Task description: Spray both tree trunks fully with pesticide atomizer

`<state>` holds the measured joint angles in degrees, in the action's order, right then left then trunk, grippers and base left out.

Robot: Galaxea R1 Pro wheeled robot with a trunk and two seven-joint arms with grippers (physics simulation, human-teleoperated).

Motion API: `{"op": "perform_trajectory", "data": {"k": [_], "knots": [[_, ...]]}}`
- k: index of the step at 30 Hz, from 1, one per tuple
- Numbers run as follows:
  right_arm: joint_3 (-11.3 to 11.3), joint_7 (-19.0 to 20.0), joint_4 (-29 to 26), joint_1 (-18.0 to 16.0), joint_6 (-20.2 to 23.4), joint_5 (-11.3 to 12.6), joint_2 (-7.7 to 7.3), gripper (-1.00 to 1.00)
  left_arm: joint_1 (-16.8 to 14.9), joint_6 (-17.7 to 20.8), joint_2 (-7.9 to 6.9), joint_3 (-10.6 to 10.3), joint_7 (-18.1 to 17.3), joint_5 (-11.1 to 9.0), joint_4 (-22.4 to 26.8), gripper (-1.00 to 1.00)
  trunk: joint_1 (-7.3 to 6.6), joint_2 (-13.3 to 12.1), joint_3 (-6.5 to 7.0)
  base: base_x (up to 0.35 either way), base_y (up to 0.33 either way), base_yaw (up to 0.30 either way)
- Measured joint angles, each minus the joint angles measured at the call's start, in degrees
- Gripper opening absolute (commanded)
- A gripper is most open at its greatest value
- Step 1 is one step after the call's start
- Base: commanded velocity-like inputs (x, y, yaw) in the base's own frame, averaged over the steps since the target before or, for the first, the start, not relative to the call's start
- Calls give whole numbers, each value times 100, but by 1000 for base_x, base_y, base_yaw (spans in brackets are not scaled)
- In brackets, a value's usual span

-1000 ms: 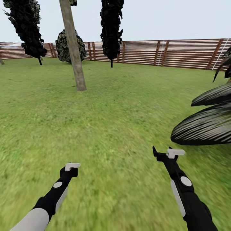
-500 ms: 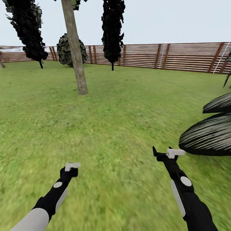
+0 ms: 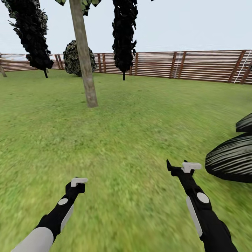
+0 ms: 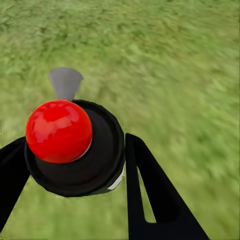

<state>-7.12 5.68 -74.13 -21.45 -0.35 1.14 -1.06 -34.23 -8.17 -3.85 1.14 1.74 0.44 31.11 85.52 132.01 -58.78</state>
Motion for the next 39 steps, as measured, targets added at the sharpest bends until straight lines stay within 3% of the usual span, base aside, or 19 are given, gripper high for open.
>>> {"op": "perform_trajectory", "data": {"k": [10, 29, 39], "knots": [[0, 0, 4, 0, 0, 0, 0, 100, -4, 0, -2, 0, 0, 0, 0, -100, 0, 0, 78, 289, 194, 0], [0, -1, 4, 0, 0, 0, -1, 100, -4, 7, 1, 0, -2, 0, 0, -100, 0, 0, 87, 289, 194, 0], [0, 3, 4, 0, 0, 0, 1, 100, -3, 9, -1, 0, -2, 0, 0, -100, 0, 0, 116, 289, 194, 132]]}}
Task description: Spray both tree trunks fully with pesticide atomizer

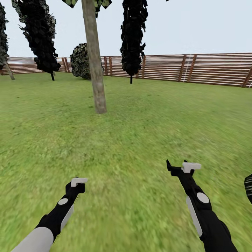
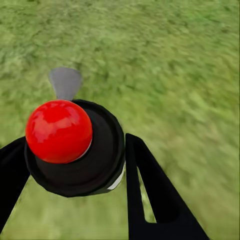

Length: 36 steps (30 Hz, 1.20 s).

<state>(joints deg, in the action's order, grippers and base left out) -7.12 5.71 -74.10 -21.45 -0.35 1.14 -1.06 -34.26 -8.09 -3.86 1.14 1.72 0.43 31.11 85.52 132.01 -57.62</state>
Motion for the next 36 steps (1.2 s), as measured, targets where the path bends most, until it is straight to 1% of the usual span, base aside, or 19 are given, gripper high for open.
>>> {"op": "perform_trajectory", "data": {"k": [6, 36], "knots": [[0, 0, 1, 0, 1, 0, -2, 100, 1, 0, 0, 0, 1, 0, 0, -100, 0, 0, 10, 289, 194, 102], [0, 0, 1, 0, 1, 0, 0, 100, 1, -9, 7, 0, 0, 0, 0, -100, 0, 0, 10, 289, 194, 1]]}}
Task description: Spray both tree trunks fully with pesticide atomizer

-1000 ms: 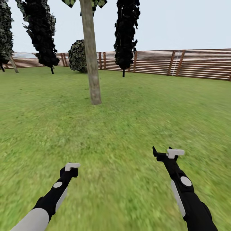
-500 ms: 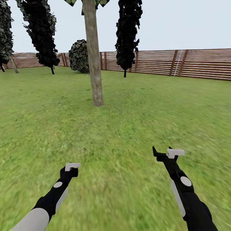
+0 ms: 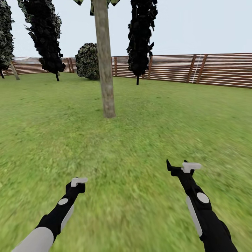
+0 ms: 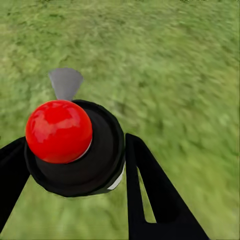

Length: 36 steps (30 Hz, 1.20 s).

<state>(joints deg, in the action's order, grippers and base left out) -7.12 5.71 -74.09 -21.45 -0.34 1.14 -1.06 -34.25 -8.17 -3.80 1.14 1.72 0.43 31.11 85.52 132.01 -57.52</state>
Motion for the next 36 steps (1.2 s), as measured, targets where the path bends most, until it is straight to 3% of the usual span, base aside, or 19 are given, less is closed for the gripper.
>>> {"op": "perform_trajectory", "data": {"k": [36], "knots": [[0, 0, 0, 0, -1, 0, -3, 100, 1, 7, 2, 0, 0, 0, -9, -100, 0, 0, 0, 290, 192, 0]]}}
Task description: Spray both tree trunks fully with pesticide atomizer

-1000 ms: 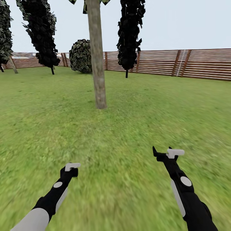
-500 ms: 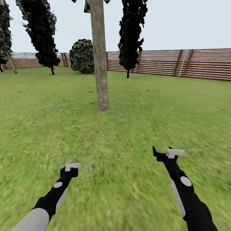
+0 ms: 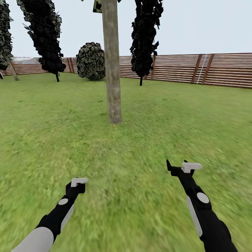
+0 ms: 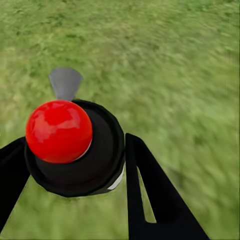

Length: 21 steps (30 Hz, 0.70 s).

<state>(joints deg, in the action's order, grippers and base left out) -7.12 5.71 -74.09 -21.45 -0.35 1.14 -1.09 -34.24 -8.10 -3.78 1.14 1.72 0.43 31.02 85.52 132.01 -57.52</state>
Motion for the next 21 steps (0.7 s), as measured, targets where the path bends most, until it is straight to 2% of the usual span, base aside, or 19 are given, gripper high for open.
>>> {"op": "perform_trajectory", "data": {"k": [21], "knots": [[0, 0, -2, 0, 0, 0, 2, 100, -2, -6, 0, 0, 0, 0, 0, -100, 0, 0, 0, 315, 136, 0]]}}
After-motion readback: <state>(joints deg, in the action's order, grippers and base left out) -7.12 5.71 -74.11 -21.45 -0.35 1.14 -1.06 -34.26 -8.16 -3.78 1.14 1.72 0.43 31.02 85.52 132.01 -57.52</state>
